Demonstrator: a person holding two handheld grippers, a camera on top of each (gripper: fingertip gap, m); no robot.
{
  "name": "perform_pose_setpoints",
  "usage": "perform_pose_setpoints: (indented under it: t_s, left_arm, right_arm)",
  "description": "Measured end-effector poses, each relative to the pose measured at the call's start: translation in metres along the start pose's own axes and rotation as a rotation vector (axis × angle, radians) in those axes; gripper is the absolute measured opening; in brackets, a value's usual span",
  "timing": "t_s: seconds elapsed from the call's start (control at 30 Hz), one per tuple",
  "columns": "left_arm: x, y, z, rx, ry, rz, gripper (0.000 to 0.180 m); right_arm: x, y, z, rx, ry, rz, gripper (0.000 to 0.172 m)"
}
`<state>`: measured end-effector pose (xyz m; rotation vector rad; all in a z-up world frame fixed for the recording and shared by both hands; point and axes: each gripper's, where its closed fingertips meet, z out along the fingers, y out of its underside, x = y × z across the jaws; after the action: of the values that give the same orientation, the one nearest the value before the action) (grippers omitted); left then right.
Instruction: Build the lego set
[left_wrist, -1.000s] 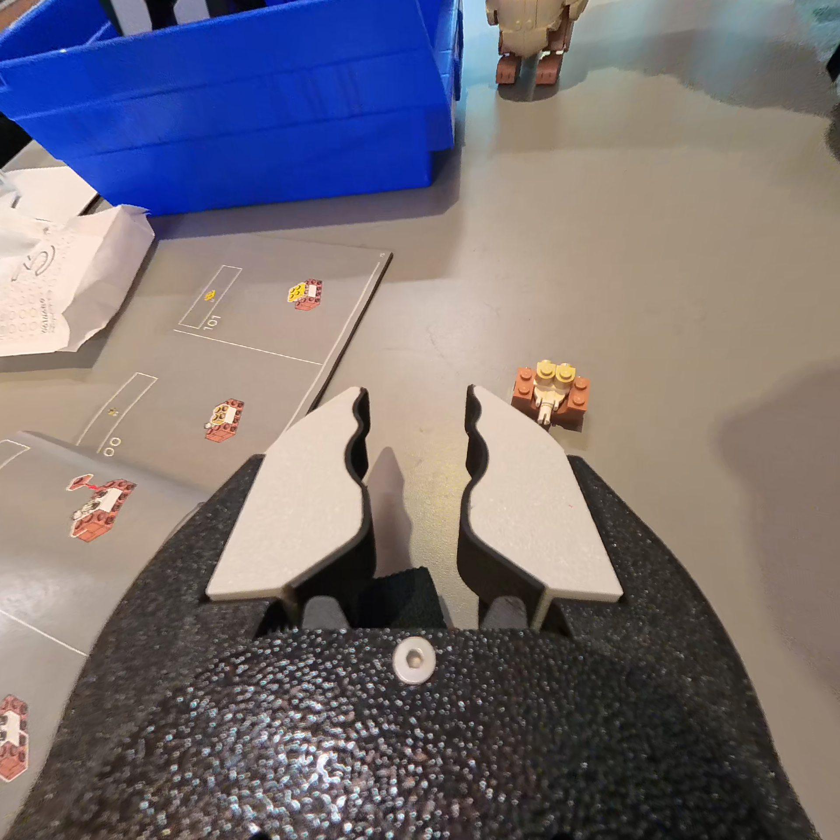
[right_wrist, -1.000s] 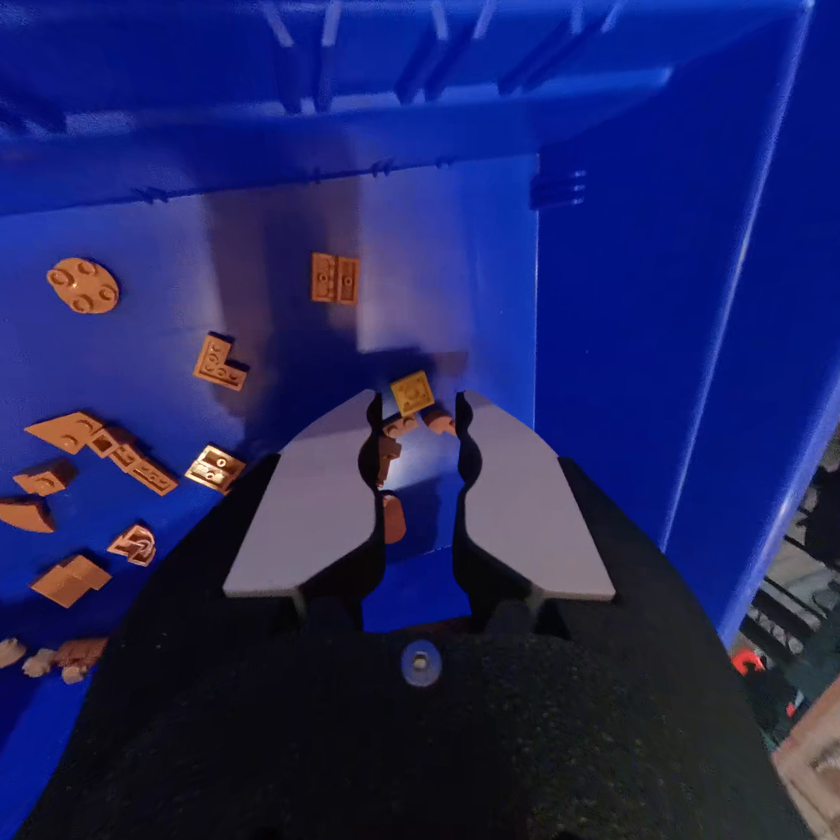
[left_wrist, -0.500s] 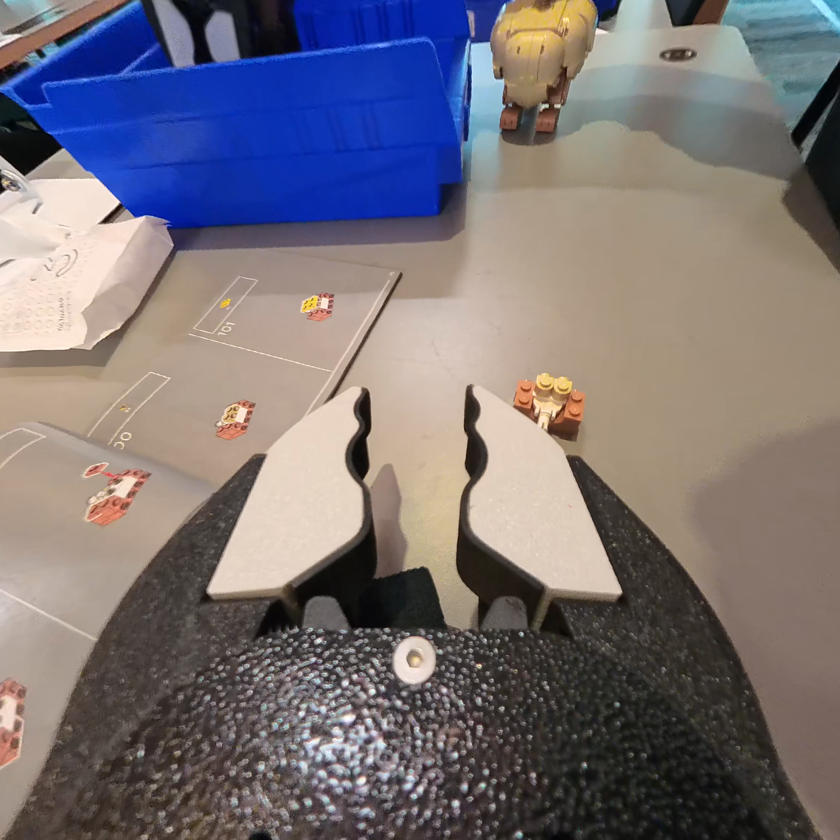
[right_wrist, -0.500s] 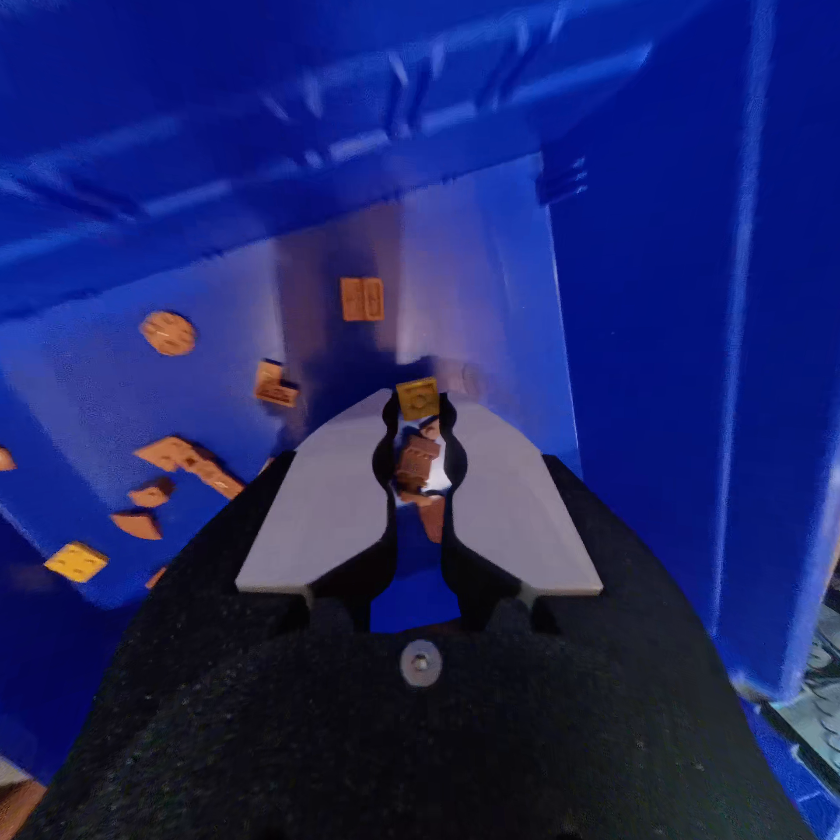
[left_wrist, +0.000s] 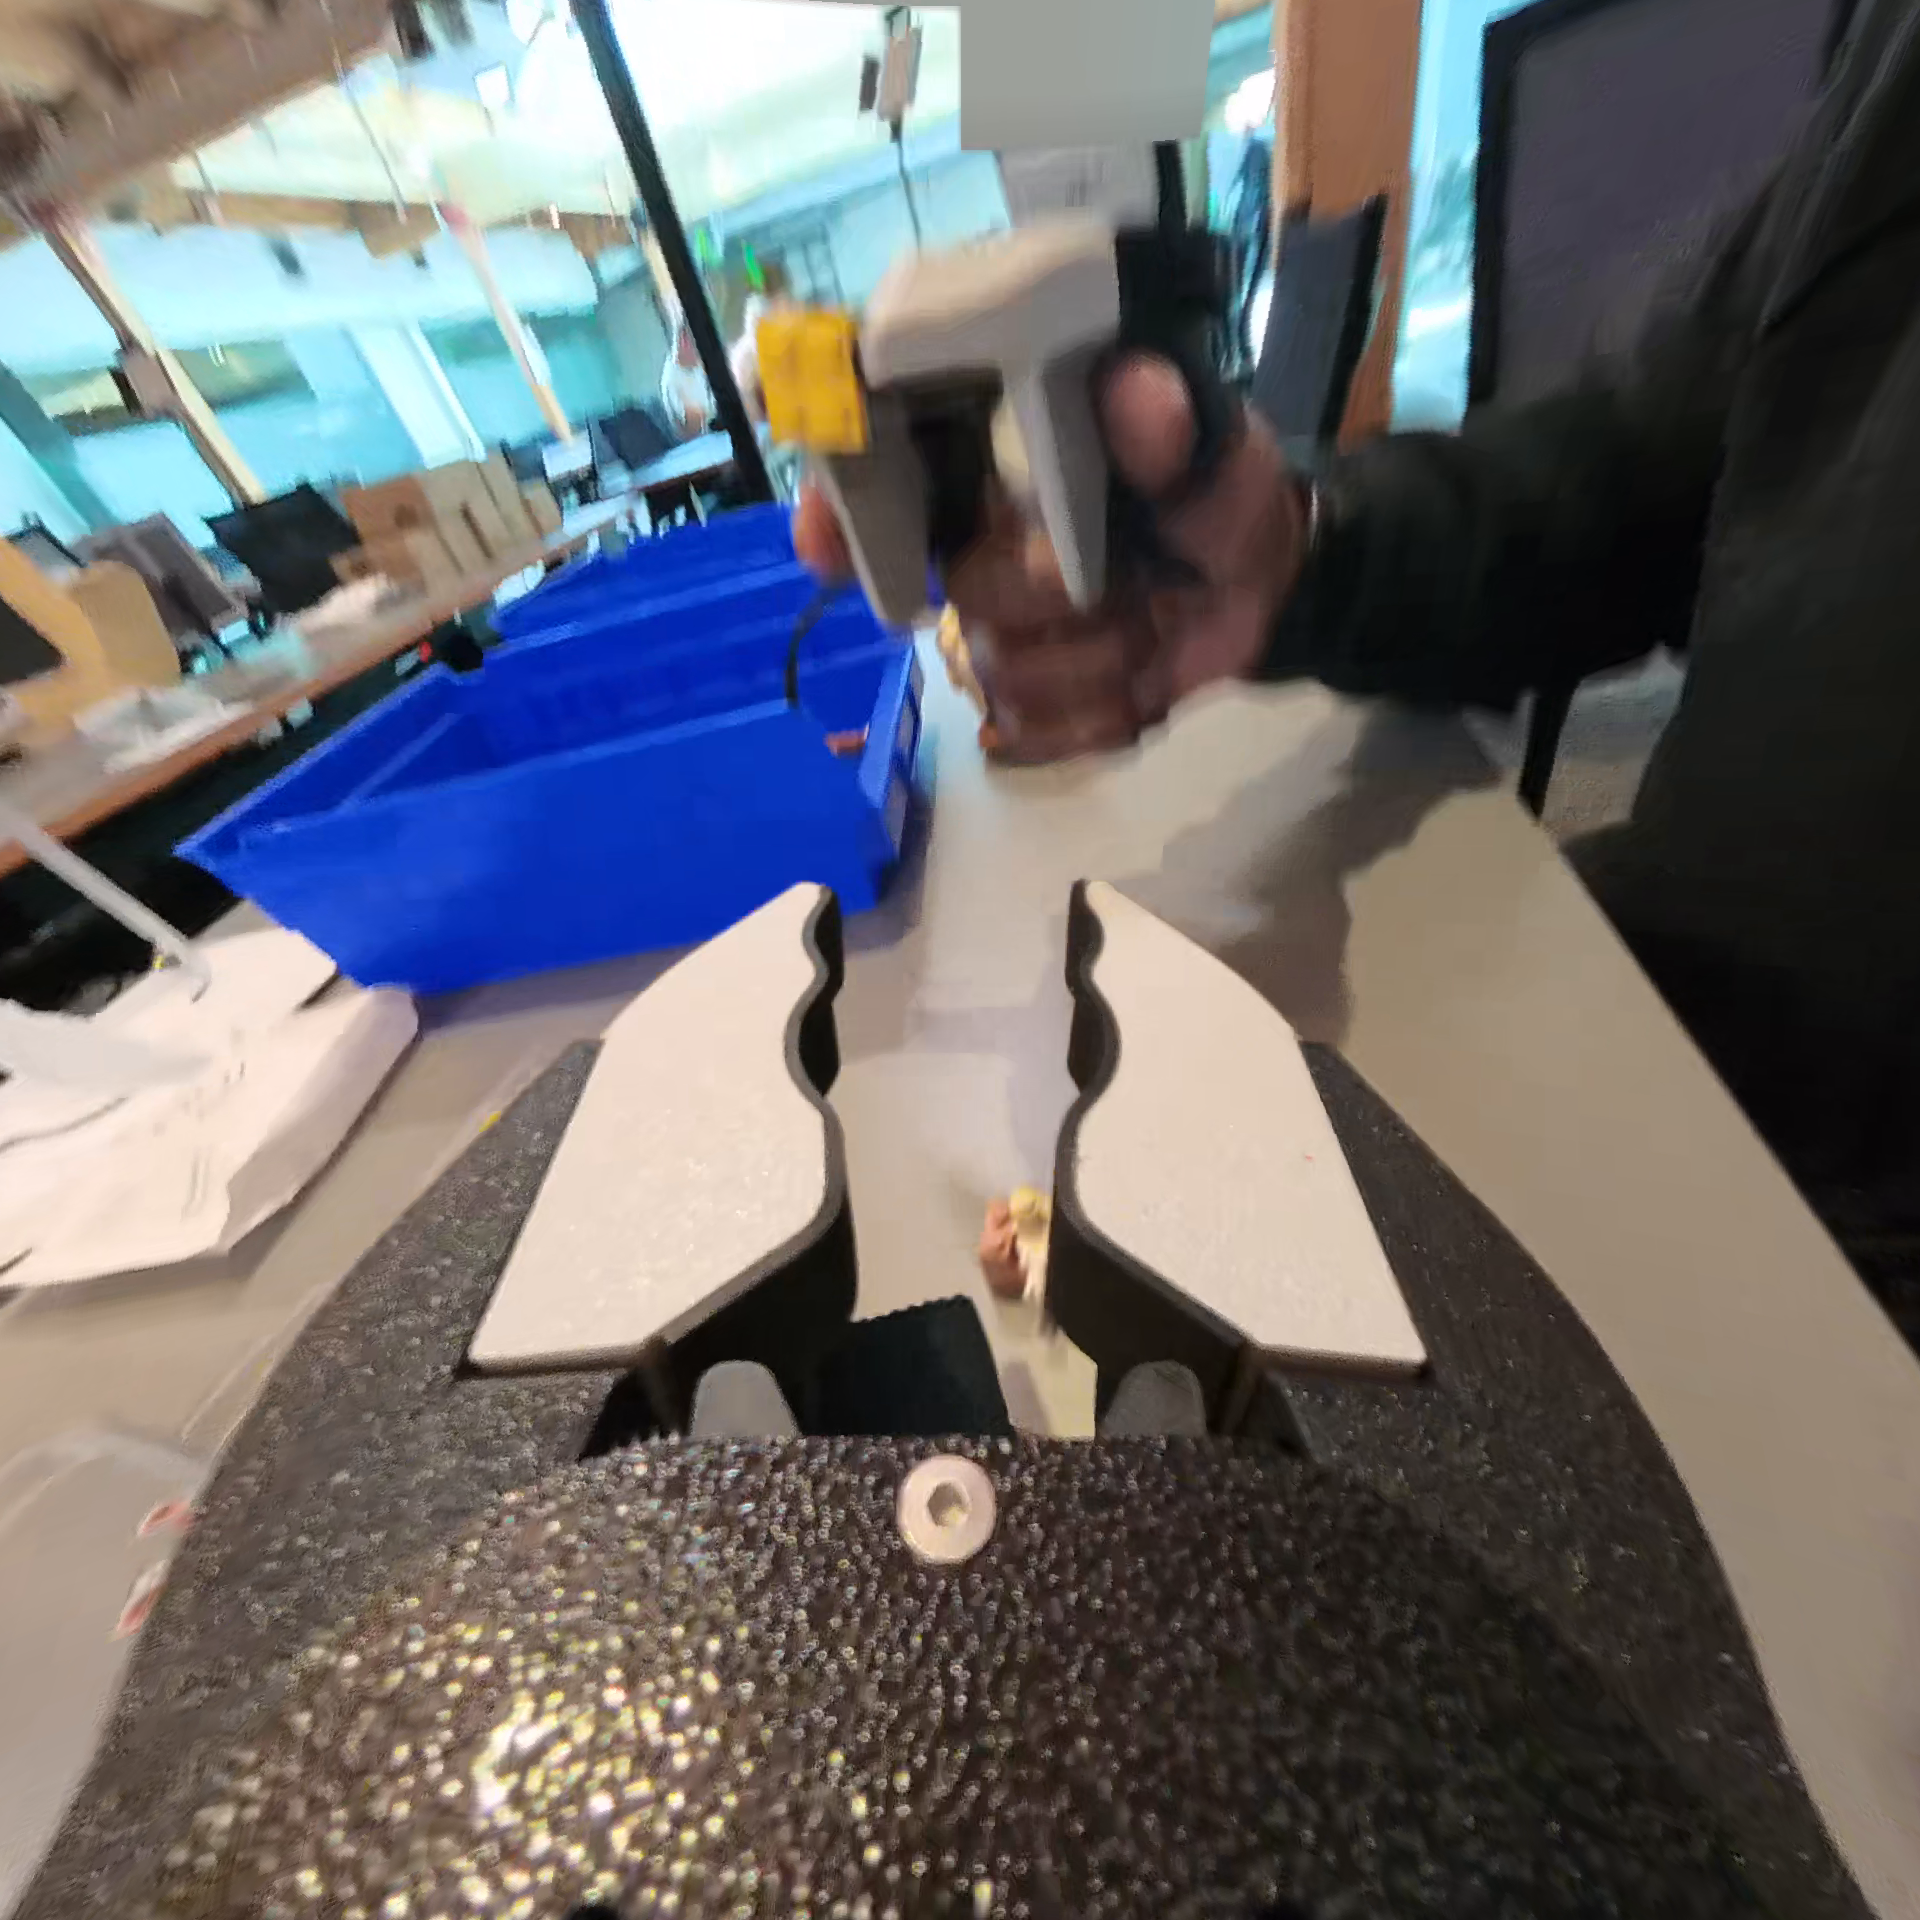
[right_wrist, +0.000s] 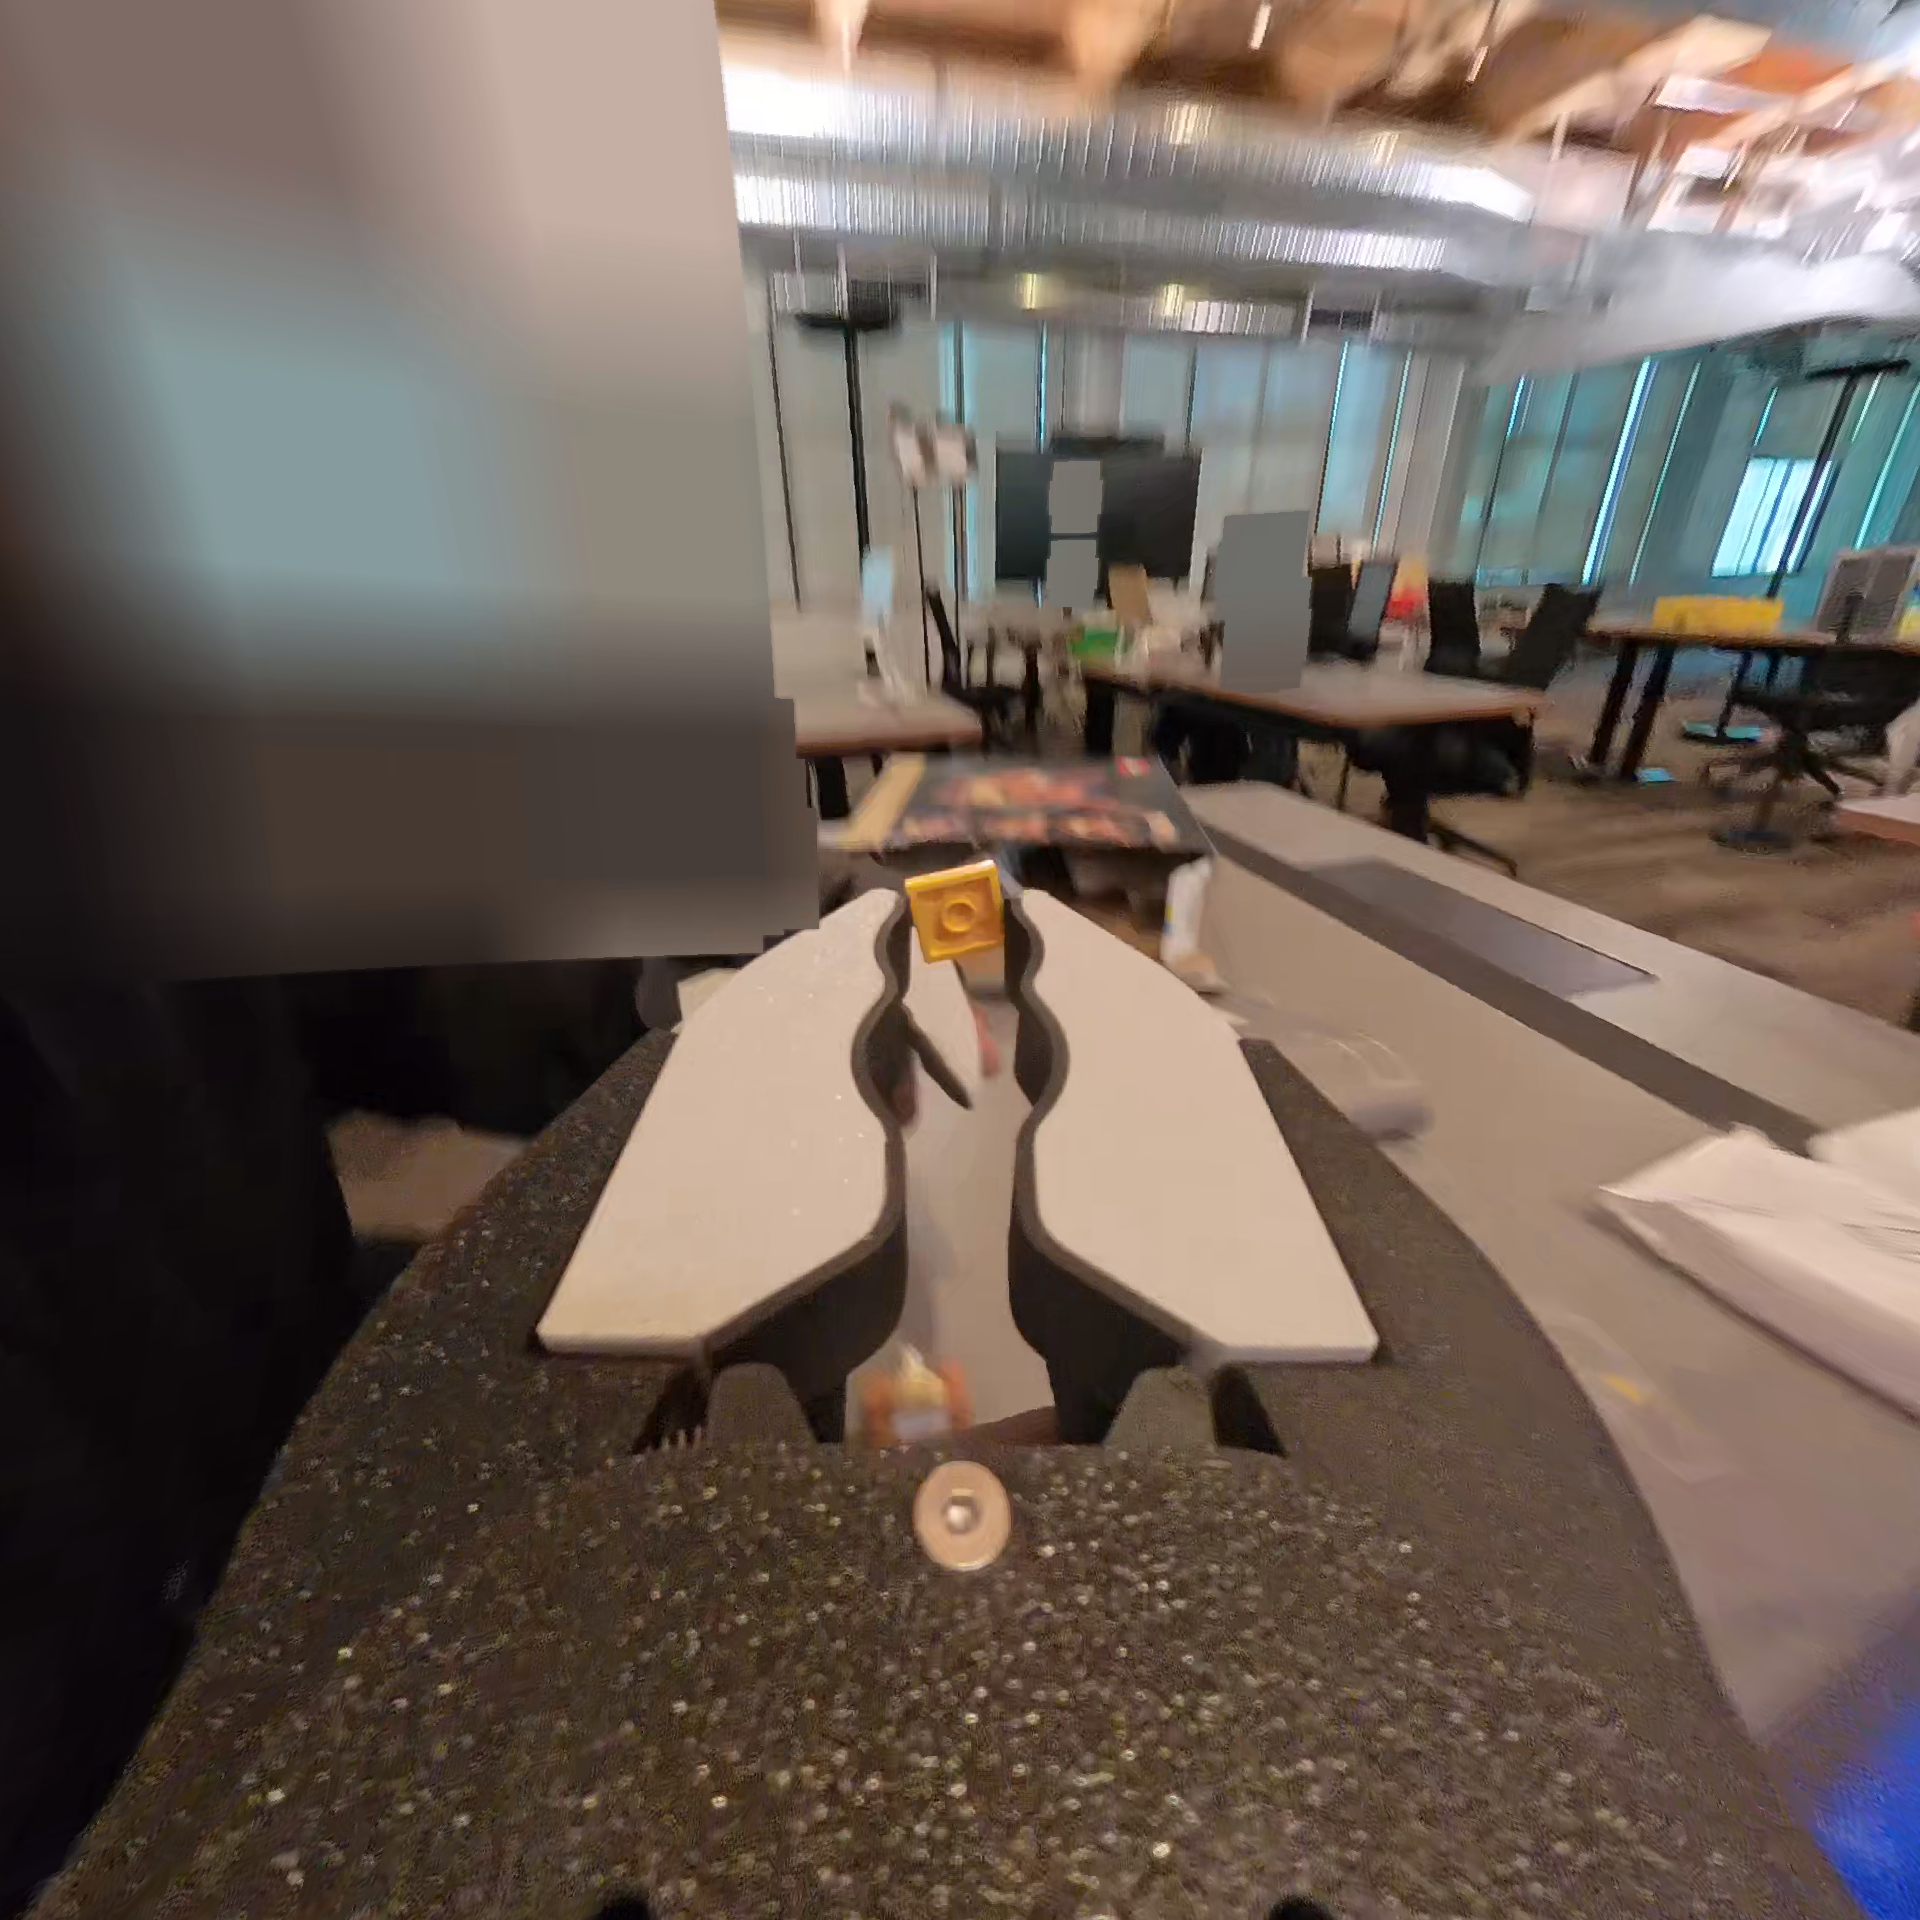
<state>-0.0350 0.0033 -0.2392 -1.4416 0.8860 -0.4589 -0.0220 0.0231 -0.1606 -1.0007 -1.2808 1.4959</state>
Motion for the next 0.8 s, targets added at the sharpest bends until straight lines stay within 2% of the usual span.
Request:
perform_pose_setpoints:
  t_s: [0.07, 0.13, 0.23, 0.47, 0.7, 0.8]
  left_arm:
    - [0.005, -0.014, -0.001, 0.088, 0.004, -0.022, 0.04]
    - [0.0, -0.025, -0.004, 0.167, -0.053, -0.011, 0.04]
    - [-0.008, -0.039, -0.012, 0.238, -0.188, 0.113, 0.034]
    - [-0.006, -0.043, -0.015, 0.173, -0.359, 0.464, 0.029]
    - [-0.006, -0.044, -0.016, 0.163, -0.424, 0.573, 0.019]
    - [-0.006, -0.044, -0.016, 0.155, -0.447, 0.616, 0.006]
  right_arm:
    - [-0.008, 0.004, 0.002, 0.171, -0.006, 0.119, 0.017]
    - [-0.008, 0.004, 0.001, 0.312, -0.023, 0.293, 0.016]
    - [-0.008, 0.008, 0.004, 0.416, -0.058, 0.482, 0.016]
    - [-0.022, 0.025, 0.026, 0.419, -0.154, 0.659, 0.016]
    - [-0.029, 0.033, 0.034, 0.378, -0.18, 0.682, 0.016]
    - [-0.032, 0.037, 0.036, 0.345, -0.184, 0.668, 0.016]
